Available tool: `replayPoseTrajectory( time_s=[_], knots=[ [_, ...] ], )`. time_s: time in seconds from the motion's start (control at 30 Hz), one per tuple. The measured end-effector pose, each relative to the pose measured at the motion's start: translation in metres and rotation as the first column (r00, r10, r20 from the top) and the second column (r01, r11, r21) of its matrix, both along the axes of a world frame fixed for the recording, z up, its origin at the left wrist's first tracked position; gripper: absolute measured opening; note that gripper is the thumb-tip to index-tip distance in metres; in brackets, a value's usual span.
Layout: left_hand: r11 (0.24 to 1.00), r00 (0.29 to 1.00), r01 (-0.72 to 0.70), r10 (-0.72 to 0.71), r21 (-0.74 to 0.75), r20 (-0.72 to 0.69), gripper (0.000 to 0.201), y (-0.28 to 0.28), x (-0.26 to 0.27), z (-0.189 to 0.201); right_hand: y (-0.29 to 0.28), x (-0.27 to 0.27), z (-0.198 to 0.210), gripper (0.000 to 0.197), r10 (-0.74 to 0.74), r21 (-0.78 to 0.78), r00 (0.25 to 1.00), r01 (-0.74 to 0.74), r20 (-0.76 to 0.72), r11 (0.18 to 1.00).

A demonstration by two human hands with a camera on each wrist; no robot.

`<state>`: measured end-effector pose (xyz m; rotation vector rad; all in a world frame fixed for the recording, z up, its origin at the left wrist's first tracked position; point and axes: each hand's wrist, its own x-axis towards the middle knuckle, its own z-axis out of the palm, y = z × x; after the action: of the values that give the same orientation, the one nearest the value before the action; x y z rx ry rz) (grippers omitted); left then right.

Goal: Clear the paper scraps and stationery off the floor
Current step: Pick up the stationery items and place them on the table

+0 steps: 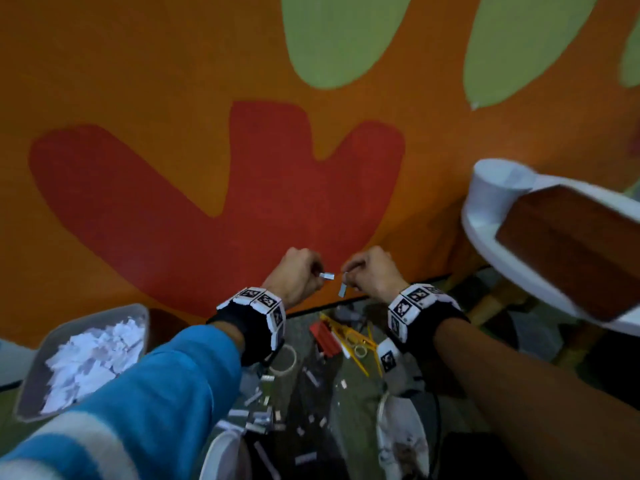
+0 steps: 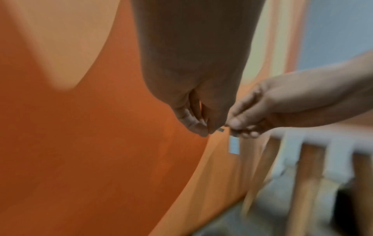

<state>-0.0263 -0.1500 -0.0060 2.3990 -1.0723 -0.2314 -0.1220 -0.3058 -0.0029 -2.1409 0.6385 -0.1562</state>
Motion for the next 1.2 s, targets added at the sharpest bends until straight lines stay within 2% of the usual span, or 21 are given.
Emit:
replayPoseTrajectory(
  time_s=[0.07,0.13,0.27,0.4,0.53,0.63,0.8,0.93,1.03,1.1,1.2],
  knots=[
    [0.995,0.999,0.021,-0.018,-0.093,0.041,0.008,-0.011,-0.015,0.043,-0.01,-0.014,0.053,0.003,-0.022,-0.025,0.993,0.025,0.115,0.999],
    [0.985,0.998,0.024,-0.013,-0.169,0.064,0.01,-0.023,-0.03,0.076,-0.023,-0.033,0.092,0.002,-0.076,0.014,0.978,0.075,0.195,0.997],
    [0.959,0.996,0.036,-0.011,-0.28,0.091,0.012,-0.053,-0.06,0.12,-0.054,-0.077,0.136,0.006,-0.206,0.106,0.917,0.18,0.343,0.978],
    [0.936,0.996,0.075,-0.052,-0.345,0.076,0.008,-0.095,-0.086,0.139,-0.084,-0.122,0.145,0.007,-0.412,0.199,0.807,0.361,0.424,0.911],
    [0.907,0.995,0.096,-0.091,-0.411,0.03,0.008,-0.142,-0.109,0.14,-0.116,-0.147,0.154,0.011,-0.538,0.113,0.701,0.557,0.468,0.823],
    [0.894,0.988,0.142,-0.152,-0.424,0.009,0.012,-0.18,-0.122,0.138,-0.143,-0.157,0.158,0.014,-0.599,0.022,0.653,0.667,0.465,0.745],
    [0.871,0.982,0.158,-0.186,-0.465,-0.016,0.016,-0.232,-0.138,0.138,-0.172,-0.176,0.156,0.015,-0.703,0.052,0.575,0.757,0.417,0.651],
    [0.854,0.985,0.113,-0.162,-0.508,-0.053,0.019,-0.265,-0.144,0.133,-0.189,-0.18,0.147,0.015,-0.726,0.046,0.573,0.772,0.379,0.634],
    [0.863,0.974,0.156,-0.214,-0.48,-0.069,0.03,-0.279,-0.15,0.127,-0.197,-0.183,0.139,0.01,-0.697,-0.018,0.645,0.738,0.314,0.675],
    [0.87,0.969,0.18,-0.237,-0.458,-0.069,0.039,-0.279,-0.149,0.123,-0.198,-0.185,0.137,0.008,-0.683,-0.025,0.667,0.721,0.298,0.693],
    [0.864,0.976,0.166,-0.212,-0.476,-0.044,0.032,-0.263,-0.137,0.118,-0.197,-0.184,0.142,0.007,-0.632,0.011,0.698,0.668,0.336,0.744]
  ],
)
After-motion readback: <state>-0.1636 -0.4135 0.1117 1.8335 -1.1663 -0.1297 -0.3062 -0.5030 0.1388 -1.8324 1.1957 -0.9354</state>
